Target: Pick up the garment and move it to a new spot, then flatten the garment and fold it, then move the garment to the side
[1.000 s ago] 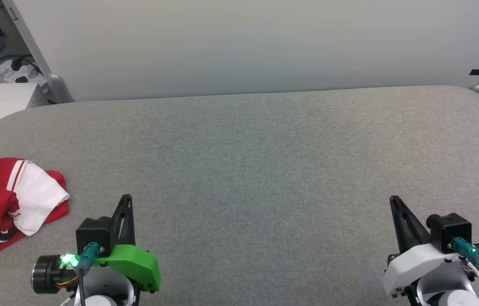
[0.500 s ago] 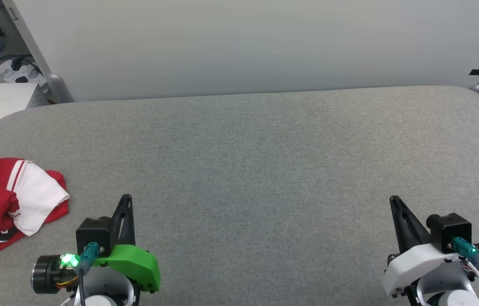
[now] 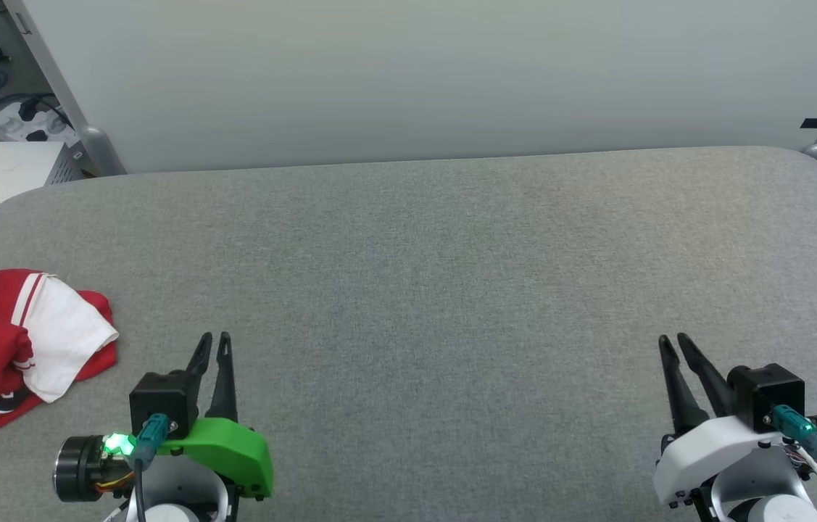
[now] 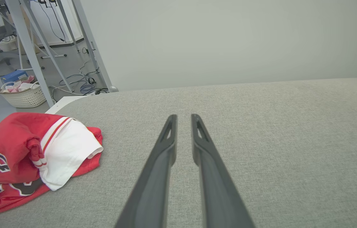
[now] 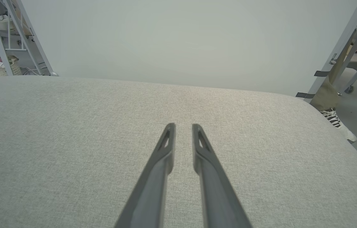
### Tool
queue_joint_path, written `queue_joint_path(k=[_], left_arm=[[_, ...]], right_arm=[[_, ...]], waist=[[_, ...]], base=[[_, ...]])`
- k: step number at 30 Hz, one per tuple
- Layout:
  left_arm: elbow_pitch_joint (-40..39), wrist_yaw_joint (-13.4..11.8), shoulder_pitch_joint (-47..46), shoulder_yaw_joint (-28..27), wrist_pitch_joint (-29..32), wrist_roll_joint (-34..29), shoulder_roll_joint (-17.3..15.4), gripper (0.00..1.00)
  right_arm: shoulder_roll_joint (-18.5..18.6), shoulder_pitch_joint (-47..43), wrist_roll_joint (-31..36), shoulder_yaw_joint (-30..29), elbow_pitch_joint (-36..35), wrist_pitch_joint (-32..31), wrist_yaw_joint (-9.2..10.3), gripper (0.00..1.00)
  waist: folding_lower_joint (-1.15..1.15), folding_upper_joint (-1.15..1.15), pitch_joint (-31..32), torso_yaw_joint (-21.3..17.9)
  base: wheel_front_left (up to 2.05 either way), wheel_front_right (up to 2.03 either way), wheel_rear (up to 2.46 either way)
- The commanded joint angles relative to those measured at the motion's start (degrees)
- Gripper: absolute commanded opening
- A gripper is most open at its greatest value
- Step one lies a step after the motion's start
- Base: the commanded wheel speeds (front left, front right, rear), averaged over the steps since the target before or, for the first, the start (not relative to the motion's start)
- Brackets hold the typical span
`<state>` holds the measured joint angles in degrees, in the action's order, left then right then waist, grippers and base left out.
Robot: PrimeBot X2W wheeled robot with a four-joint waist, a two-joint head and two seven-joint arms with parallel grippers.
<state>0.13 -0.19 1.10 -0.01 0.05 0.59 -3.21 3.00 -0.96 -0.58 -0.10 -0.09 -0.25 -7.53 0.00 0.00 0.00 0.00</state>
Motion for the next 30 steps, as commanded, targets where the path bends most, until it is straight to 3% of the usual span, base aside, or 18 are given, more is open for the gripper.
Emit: queue_joint_path(k=[1, 30], left_arm=[[0.0, 0.0, 0.0, 0.0, -0.1, 0.1, 0.0, 1.0], [2.1, 1.6, -0.9, 0.8, -3.5, 2.5, 0.1, 1.0]], right_arm=[[0.0, 0.0, -0.1, 0.0, 0.0, 0.1, 0.0, 1.0], [0.0, 0.7, -4.3, -0.6, 0.9, 3.6, 0.01, 1.0]], waist=[[0.0, 0.0, 0.0, 0.0], [0.0, 0.0, 0.5, 0.7]], base=[[0.0, 0.0, 0.0], [0.0, 0.0, 0.0]])
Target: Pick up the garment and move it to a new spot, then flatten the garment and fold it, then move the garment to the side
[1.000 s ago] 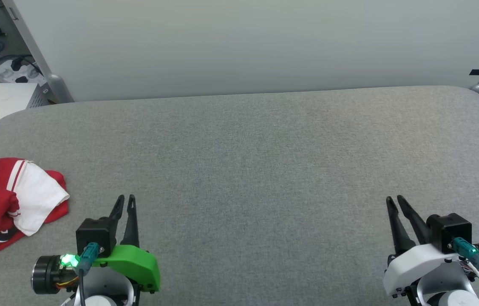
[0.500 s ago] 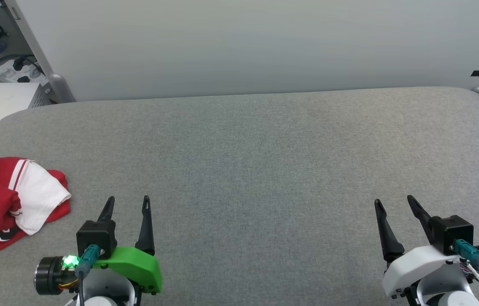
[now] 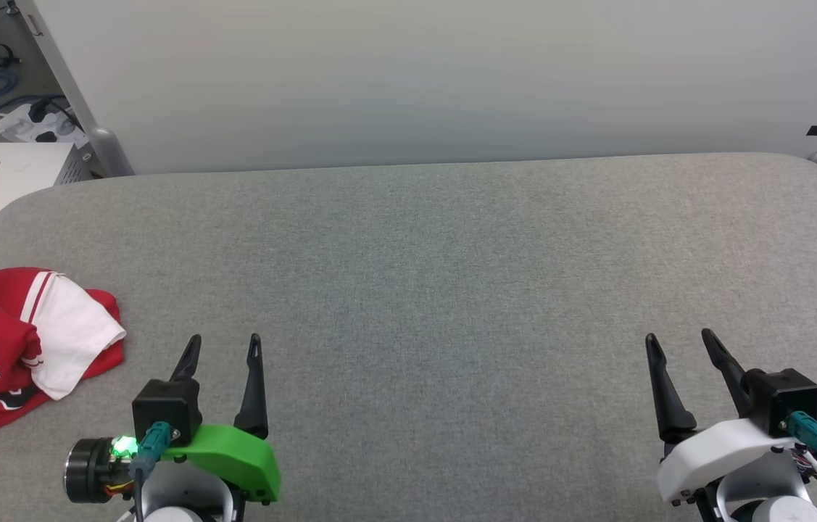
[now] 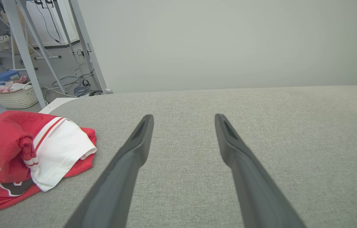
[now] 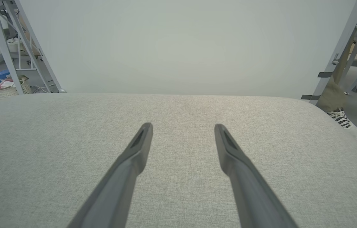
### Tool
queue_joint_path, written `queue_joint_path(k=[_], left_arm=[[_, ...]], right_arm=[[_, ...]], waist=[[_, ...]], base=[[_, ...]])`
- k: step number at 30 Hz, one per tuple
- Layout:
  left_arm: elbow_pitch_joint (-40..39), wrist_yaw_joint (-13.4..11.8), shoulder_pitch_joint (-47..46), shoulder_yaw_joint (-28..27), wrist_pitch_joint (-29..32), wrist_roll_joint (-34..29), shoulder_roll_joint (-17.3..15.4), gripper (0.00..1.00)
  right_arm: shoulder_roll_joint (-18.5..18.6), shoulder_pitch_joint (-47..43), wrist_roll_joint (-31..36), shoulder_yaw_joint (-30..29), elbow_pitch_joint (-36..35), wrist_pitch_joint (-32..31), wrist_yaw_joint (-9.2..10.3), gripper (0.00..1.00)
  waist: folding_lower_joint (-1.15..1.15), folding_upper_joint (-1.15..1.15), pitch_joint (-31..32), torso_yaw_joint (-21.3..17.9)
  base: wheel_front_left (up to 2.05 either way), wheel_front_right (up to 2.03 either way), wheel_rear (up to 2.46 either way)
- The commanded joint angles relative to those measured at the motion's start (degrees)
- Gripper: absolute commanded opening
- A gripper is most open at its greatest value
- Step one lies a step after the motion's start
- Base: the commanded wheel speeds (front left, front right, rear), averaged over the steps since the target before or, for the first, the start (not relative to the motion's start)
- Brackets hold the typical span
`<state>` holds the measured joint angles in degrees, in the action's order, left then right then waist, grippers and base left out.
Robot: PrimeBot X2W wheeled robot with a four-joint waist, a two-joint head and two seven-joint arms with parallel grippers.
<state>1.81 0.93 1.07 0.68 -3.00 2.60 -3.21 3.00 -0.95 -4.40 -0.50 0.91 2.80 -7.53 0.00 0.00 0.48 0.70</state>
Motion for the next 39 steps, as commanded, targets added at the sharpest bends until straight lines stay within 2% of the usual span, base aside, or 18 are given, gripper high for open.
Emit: queue_joint_path(k=[1, 22, 39], left_arm=[[0.4, 0.5, -0.9, 0.1, -0.6, 0.5, 0.1, 1.0], [3.4, 1.3, -2.0, -0.1, -3.2, 2.0, 0.1, 1.0], [6.1, 2.1, -4.0, -1.8, -5.2, 3.4, -0.7, 1.0]], right_arm=[[0.0, 0.7, -0.5, -0.2, -0.1, 0.6, 0.01, 1.0], [-0.1, 0.8, -1.9, -0.5, -0.8, 2.3, 0.02, 1.0], [-0.1, 1.4, -1.7, 2.6, -2.6, 2.4, 0.02, 1.0]], waist=[[0.0, 0.0, 0.0, 0.0], [0.0, 0.0, 0.0, 1.3], [0.0, 0.0, -0.2, 10.5]], base=[[0.0, 0.0, 0.0], [0.0, 0.0, 0.0], [0.0, 0.0, 0.0]])
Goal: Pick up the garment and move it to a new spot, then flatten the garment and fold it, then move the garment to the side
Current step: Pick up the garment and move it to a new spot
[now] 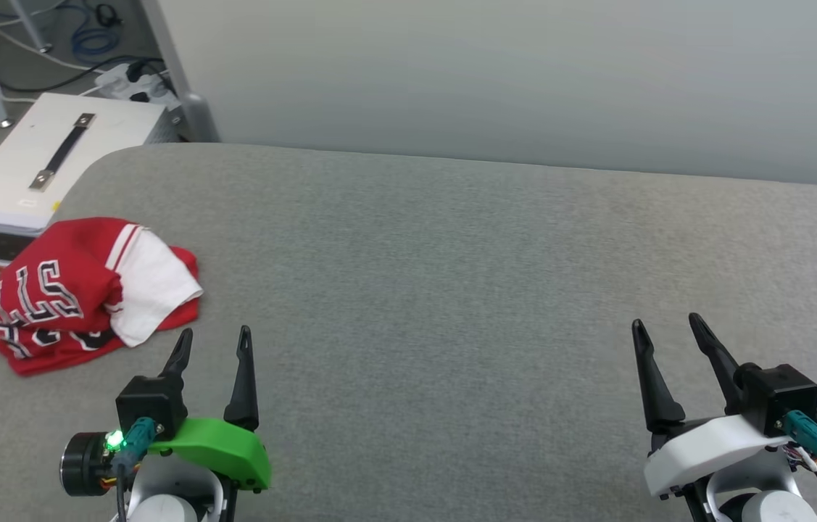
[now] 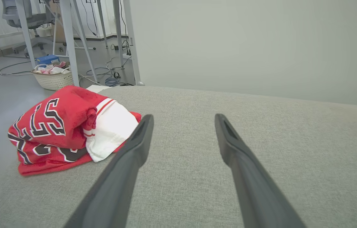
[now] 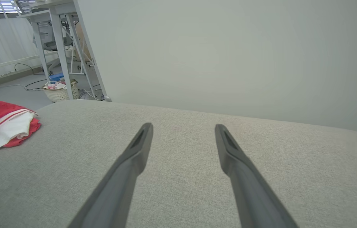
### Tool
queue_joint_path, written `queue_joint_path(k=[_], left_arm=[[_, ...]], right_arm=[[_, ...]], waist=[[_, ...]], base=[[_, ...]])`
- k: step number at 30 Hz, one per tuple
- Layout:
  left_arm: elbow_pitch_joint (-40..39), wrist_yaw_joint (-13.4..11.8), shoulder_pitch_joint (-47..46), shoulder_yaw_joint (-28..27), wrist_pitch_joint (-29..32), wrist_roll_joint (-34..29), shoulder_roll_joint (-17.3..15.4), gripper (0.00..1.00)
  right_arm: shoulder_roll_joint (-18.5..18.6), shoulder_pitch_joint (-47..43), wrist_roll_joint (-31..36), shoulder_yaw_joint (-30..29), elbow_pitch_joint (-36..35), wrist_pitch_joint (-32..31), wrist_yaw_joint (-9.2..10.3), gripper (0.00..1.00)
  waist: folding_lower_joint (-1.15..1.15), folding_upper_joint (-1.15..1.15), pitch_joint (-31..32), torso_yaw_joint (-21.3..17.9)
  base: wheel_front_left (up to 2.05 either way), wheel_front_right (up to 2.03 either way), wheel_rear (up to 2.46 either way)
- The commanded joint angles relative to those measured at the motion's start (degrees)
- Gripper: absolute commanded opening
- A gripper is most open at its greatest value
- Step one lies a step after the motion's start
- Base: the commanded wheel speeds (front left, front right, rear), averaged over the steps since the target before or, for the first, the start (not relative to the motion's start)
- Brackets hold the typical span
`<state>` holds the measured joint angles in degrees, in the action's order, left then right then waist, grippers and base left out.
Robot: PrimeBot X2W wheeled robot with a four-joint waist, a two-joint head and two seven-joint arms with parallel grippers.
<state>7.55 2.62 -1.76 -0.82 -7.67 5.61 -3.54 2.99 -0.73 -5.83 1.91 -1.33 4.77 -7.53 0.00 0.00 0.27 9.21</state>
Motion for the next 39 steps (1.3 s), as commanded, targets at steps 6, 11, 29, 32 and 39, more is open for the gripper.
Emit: queue_joint_path(k=[6, 11, 29, 32, 39], left_arm=[[1.1, 0.6, -1.2, -1.1, -1.3, 1.1, -0.5, 1.0], [1.7, 0.8, -1.2, -1.7, -1.8, 1.9, -0.4, 1.0], [3.6, 1.4, -2.4, -2.7, -4.0, 2.8, -1.1, 1.0], [3.7, 1.4, -2.5, -2.8, -4.4, 2.9, -1.1, 1.0], [3.9, 1.6, -2.8, -3.0, -5.2, 3.5, -1.3, 1.0]], right_arm=[[-0.1, 1.5, -0.1, 1.3, -0.6, 0.7, 0.03, 1.0], [-0.1, 1.6, -0.4, 2.4, -1.0, 0.8, 0.03, 1.0], [-0.1, 3.7, 0.5, 8.8, -1.5, 0.8, 0.03, 1.0], [-0.1, 4.0, 0.5, 9.7, -1.5, 0.8, 0.03, 1.0], [-0.1, 4.4, 0.2, 10.8, -1.7, 1.0, 0.04, 1.0]], waist=[[0.0, 0.0, 0.4, 5.7], [0.0, 0.0, 0.5, 8.7], [0.0, 0.0, 0.7, 18.4], [0.0, 0.0, 0.6, 19.7], [0.0, 0.0, 0.4, 22.4]], base=[[0.0, 0.0, 0.0], [0.0, 0.0, 0.0], [0.0, 0.0, 0.0], [0.0, 0.0, 0.0], [0.0, 0.0, 0.0]])
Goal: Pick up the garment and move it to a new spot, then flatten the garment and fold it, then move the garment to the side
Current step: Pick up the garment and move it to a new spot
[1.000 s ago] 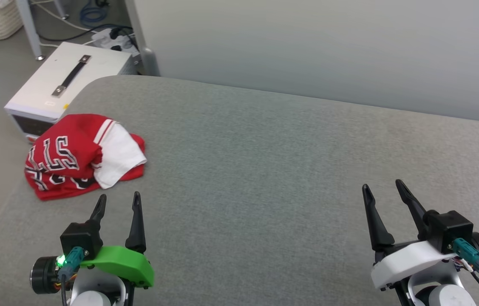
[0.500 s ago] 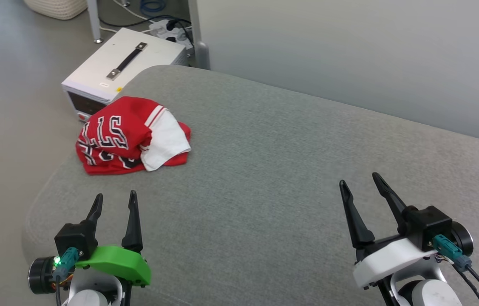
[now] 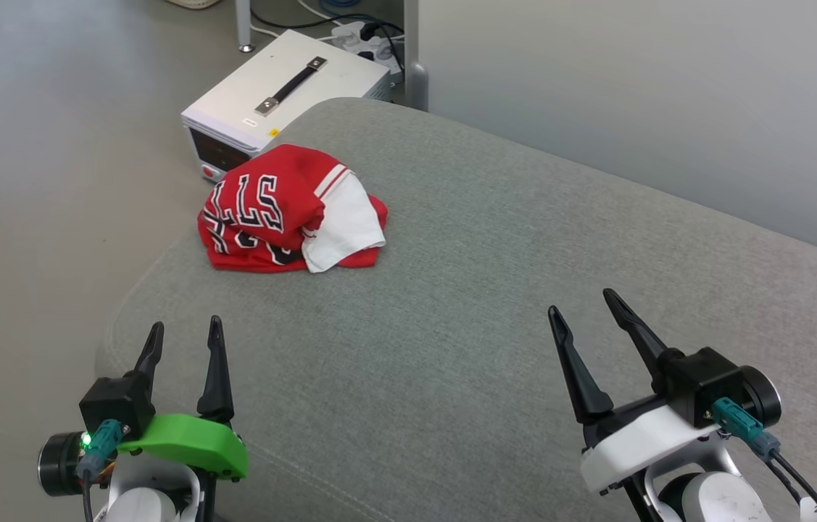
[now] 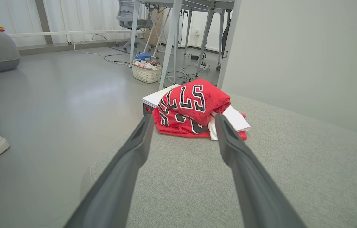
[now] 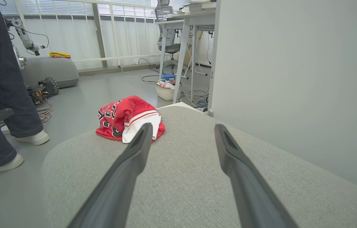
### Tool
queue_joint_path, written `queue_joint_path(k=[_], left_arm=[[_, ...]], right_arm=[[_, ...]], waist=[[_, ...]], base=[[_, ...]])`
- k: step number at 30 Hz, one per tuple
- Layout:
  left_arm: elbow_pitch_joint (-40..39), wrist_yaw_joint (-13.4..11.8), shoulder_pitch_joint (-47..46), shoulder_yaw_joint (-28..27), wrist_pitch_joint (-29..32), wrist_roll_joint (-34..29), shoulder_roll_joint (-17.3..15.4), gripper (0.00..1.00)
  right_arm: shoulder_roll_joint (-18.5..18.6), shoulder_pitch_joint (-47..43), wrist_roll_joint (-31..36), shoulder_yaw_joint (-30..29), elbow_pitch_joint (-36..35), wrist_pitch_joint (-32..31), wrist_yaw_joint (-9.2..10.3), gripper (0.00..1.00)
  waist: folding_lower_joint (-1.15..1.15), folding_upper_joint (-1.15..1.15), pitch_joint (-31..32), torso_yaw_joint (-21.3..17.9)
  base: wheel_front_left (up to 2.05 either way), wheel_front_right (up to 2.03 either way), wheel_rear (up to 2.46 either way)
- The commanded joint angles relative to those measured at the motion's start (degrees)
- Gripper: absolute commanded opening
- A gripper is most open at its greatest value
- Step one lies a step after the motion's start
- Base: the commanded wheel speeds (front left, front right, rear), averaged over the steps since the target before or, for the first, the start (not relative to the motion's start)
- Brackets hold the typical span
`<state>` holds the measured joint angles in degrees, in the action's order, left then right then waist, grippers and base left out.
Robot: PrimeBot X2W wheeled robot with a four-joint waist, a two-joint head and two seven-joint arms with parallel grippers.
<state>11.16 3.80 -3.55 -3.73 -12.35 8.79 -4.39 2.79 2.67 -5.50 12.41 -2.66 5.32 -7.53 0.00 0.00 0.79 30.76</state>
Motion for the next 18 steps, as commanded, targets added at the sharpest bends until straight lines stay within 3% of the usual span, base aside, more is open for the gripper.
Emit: queue_joint_path(k=[1, 18], left_arm=[[0.3, 0.4, -1.1, 0.0, -0.6, 0.3, -0.5, 1.0], [1.7, 0.5, -2.7, 0.6, -2.6, 1.4, -1.5, 1.0]], right_arm=[[0.1, 1.1, -0.3, 0.4, -0.3, 0.5, 0.04, 1.0], [0.1, 1.8, -1.7, 0.9, 0.1, 1.3, 0.04, 1.0]], waist=[[0.0, 0.0, -0.1, 1.3], [0.0, 0.0, -0.4, 5.9]], base=[[0.0, 0.0, 0.0], [0.0, 0.0, 0.0]])
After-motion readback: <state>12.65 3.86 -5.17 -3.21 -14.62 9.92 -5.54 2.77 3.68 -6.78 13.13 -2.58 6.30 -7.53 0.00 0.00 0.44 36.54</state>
